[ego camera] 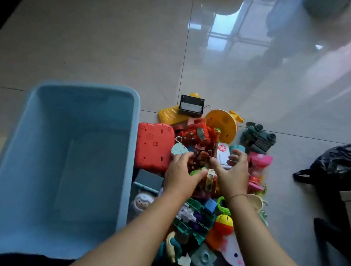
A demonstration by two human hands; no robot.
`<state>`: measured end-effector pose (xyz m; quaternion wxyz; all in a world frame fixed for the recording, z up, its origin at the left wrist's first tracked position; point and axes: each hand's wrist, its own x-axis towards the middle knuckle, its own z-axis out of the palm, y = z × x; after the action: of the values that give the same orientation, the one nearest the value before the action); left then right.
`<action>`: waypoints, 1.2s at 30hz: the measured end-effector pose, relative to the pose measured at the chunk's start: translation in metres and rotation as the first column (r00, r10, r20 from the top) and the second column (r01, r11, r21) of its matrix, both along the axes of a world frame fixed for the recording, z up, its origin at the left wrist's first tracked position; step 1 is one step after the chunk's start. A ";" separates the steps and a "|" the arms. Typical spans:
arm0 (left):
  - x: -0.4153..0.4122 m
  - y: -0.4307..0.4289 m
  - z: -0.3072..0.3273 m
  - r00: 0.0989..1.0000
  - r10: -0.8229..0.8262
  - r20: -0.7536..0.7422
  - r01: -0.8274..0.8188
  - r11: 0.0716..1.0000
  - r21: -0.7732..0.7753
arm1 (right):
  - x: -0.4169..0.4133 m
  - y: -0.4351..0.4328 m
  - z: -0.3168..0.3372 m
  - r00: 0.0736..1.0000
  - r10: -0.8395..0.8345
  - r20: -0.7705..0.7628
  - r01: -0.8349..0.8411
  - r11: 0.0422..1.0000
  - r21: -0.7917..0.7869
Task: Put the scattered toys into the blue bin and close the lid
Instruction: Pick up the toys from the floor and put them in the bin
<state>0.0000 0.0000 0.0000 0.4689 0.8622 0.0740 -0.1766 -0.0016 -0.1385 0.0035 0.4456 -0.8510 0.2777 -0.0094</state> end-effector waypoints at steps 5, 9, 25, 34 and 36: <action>-0.032 0.003 -0.028 0.994 -0.105 0.017 0.103 0.988 0.112 | -0.050 -0.005 -0.032 0.996 0.093 -0.015 -0.093 0.994 -0.064; -0.050 0.008 -0.040 0.982 -0.187 -0.007 0.185 0.963 0.197 | -0.067 -0.012 -0.040 0.992 0.127 -0.001 -0.126 0.985 -0.120; 0.000 -0.022 -0.052 0.948 -0.308 -0.078 0.306 0.821 0.482 | -0.032 0.012 -0.055 0.990 -0.019 -0.138 0.012 0.999 -0.052; -0.020 -0.004 -0.048 0.990 -0.142 0.009 0.136 0.963 0.233 | -0.051 0.005 -0.039 0.998 -0.065 -0.022 0.067 0.991 0.114; -0.025 0.002 -0.037 0.995 -0.102 0.009 0.101 0.989 0.110 | -0.054 0.006 -0.028 0.998 -0.060 0.025 0.055 0.985 0.163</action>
<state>-0.0246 0.0022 -0.0369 0.4121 0.8904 0.0362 -0.1898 -0.0561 -0.1328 -0.0249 0.5172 -0.8033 0.2952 -0.0125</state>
